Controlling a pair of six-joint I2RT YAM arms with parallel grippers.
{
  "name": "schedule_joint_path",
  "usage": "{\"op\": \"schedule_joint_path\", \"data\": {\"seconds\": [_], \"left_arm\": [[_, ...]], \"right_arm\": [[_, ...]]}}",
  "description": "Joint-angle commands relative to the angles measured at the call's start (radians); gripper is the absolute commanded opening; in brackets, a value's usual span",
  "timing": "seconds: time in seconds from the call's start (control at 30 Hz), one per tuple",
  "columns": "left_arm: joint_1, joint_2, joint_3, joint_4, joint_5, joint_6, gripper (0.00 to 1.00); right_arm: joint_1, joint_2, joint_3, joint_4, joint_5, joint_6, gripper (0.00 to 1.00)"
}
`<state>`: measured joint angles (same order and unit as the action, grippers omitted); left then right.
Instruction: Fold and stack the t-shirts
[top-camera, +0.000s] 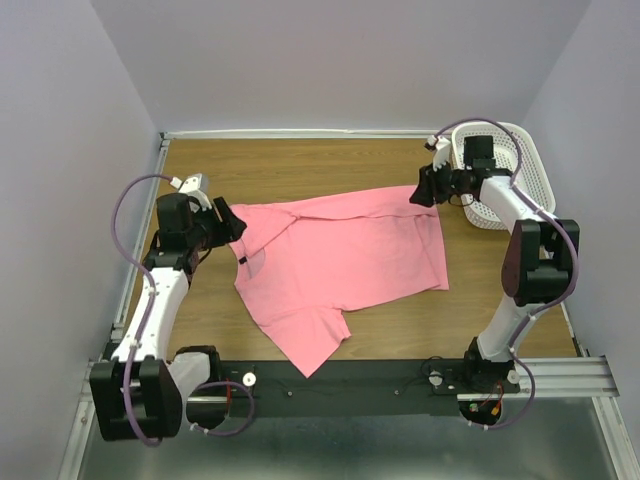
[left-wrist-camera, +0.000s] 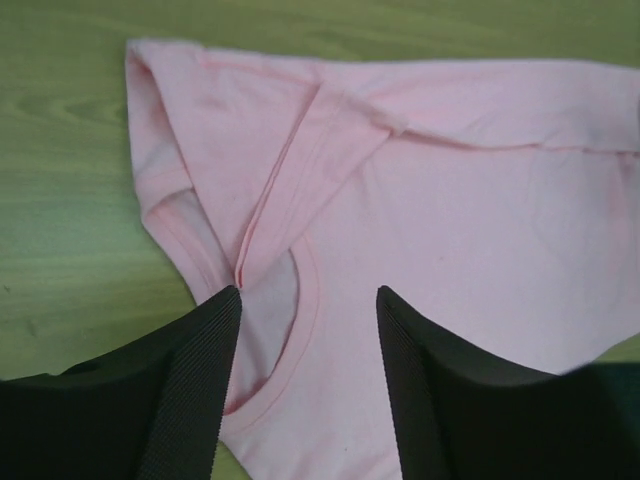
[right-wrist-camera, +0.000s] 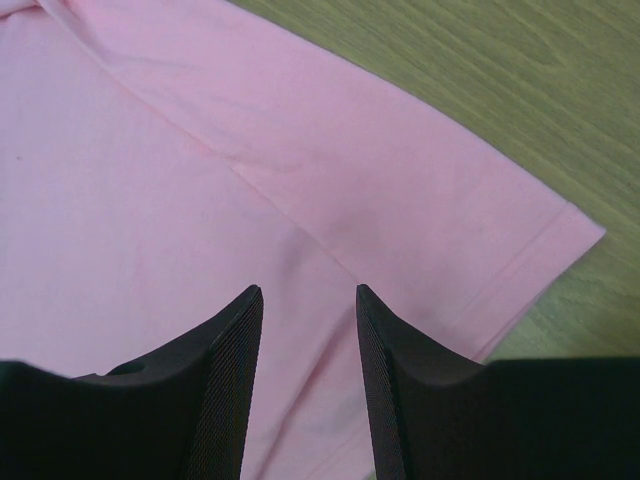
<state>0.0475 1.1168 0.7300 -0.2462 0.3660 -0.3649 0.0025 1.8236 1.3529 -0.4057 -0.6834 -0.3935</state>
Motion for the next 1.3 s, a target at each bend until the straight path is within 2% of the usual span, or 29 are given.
{"op": "schedule_joint_path", "data": {"seconds": [0.0,0.13,0.27,0.33,0.53,0.97,1.27], "left_arm": [[-0.008,-0.060,0.022,0.076,-0.021,-0.025,0.67],[-0.017,0.247,0.170,0.123,0.063,0.017,0.65],[-0.044,0.466,0.322,0.087,0.093,0.121,0.65],[-0.090,0.537,0.414,0.052,0.059,0.171,0.65],[-0.185,0.750,0.542,-0.028,-0.005,0.208,0.63],[-0.236,0.796,0.575,-0.097,-0.200,0.225,0.61],[-0.244,0.831,0.551,-0.108,-0.128,0.241,0.52]], "right_arm": [[0.034,0.006,0.018,-0.015,-0.025,0.021,0.50],[0.066,0.002,0.003,-0.016,-0.038,0.033,0.50],[0.067,-0.029,-0.031,-0.016,-0.051,0.032,0.51],[0.068,-0.032,-0.044,-0.015,-0.054,0.028,0.51],[0.068,-0.017,-0.058,-0.016,-0.068,0.028,0.51],[0.068,-0.003,-0.064,-0.016,-0.073,0.028,0.51],[0.067,-0.009,-0.067,-0.016,-0.071,0.025,0.51]]}}
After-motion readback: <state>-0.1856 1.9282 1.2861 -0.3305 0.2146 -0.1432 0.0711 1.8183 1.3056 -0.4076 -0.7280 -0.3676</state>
